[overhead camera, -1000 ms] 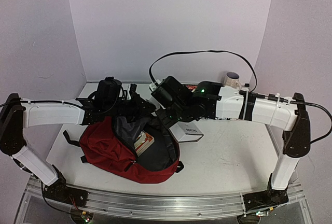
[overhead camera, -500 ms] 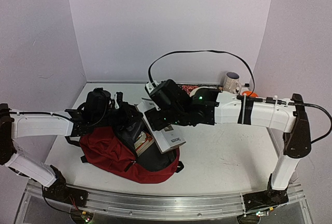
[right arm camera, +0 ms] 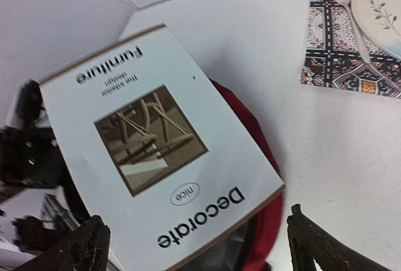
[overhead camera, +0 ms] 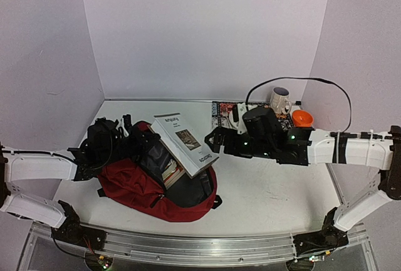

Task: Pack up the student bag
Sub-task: Pass from the left arm to the right

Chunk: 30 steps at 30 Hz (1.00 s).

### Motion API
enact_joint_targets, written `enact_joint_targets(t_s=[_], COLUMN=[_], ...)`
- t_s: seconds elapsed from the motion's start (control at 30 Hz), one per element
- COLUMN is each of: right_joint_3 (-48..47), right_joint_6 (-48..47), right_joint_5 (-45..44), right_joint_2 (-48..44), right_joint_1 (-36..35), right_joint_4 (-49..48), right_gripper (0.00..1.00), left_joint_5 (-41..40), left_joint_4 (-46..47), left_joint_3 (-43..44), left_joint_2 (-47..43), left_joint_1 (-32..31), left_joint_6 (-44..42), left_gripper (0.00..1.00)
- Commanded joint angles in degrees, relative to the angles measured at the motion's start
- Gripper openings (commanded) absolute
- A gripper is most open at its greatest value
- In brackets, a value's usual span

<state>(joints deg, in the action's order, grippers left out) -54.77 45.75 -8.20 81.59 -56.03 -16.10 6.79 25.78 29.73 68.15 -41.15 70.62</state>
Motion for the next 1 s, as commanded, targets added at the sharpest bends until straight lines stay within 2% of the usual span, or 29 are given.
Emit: enact_joint_targets(t_s=[0.0,0.3,0.5,0.83,0.97], right_joint_3=[7.05,14.33,15.73,10.43,8.12], right_joint_6=[12.92,23.77,30.04,32.59,33.09], right_joint_5=[6.76,15.56,21.17,26.21,27.16], right_joint_2=[-3.79,1.57,9.17,15.97,17.67], right_joint_1=[1.41,2.92,3.32,3.8,4.17], right_joint_4=[-16.97,-39.69,-60.72,-74.59,-78.0], right_gripper=[0.98,0.98,0.98,0.94,0.88], left_joint_5=[-2.09,-3.79,-3.45,-2.69,-1.92], left_joint_4=[11.33,17.17,18.66,20.01,20.75], left_joint_3=[-1.22,-3.15,-3.24,-4.1,-4.43], left_joint_2=[-3.28,-6.47,-8.56,-10.08,-10.12], left_joint_1=[0.4,0.37,0.36,0.36,0.36], left_joint_6=[3.3,6.85,7.45,8.76,9.32], left_gripper=[0.0,0.0,0.0,0.0,0.0])
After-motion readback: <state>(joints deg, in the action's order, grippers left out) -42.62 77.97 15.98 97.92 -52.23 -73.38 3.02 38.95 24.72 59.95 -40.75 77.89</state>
